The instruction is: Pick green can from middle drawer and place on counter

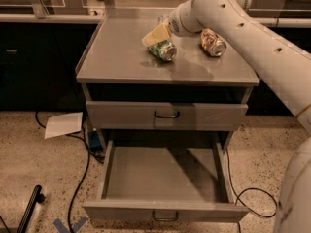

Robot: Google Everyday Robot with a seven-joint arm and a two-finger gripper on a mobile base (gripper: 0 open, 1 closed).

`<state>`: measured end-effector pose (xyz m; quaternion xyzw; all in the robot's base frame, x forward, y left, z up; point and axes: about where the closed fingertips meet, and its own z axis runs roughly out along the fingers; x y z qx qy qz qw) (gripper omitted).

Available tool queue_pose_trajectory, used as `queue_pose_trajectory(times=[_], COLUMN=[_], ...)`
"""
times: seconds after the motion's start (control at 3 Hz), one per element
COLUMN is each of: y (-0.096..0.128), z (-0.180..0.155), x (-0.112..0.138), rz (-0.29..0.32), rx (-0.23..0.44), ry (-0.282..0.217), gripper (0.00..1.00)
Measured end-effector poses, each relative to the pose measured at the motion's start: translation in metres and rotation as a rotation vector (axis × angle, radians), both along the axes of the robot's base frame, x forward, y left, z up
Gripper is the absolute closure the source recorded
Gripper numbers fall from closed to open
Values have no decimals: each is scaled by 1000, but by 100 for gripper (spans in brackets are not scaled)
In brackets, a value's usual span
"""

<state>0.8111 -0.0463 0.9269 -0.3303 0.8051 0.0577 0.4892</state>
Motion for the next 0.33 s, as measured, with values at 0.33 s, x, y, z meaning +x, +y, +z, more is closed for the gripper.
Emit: queue_pose_trajectory(times=[0.33], y=[0], z=[0], x=[0], rz=[0], rx=[0], ry=[0], gripper=[0])
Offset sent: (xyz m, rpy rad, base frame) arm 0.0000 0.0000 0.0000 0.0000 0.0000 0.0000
